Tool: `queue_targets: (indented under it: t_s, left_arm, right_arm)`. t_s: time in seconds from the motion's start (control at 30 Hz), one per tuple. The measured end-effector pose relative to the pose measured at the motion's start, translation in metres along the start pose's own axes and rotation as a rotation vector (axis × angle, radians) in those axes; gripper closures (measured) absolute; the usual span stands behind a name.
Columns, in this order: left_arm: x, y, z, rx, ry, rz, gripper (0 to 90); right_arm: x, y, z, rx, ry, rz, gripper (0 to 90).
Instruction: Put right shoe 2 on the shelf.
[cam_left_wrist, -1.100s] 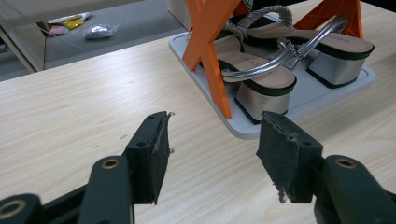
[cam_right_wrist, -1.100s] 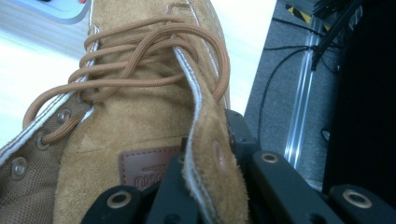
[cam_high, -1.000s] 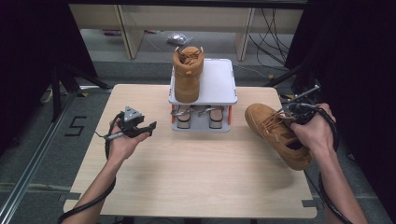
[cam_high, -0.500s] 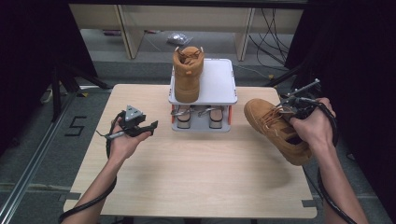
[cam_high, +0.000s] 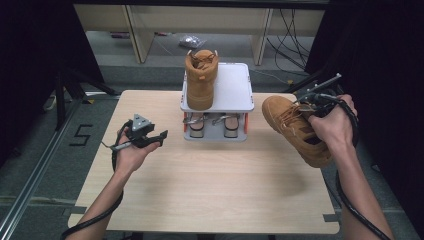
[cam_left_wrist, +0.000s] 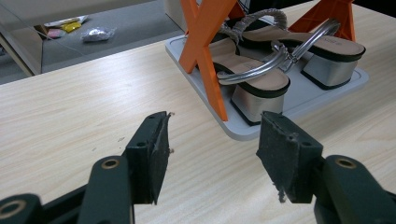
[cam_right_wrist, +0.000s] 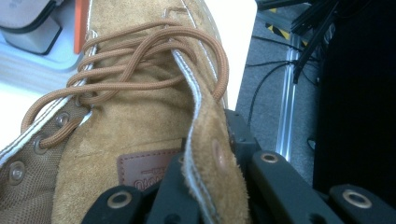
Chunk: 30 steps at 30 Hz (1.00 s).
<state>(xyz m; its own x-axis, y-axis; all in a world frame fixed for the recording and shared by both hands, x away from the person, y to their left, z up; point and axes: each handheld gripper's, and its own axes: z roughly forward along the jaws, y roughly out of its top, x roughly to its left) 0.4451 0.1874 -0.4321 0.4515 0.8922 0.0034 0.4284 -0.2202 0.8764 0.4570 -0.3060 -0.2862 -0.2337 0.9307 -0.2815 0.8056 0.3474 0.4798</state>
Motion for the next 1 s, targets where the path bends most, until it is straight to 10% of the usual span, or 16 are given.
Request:
queue_targets:
  t_s: [1.0]
  left_arm:
    - [0.000, -0.004, 0.002, 0.004, -0.005, -0.002, 42.3]
  right_arm:
    - [-0.001, 0.040, -0.002, -0.048, -0.065, 0.016, 85.8]
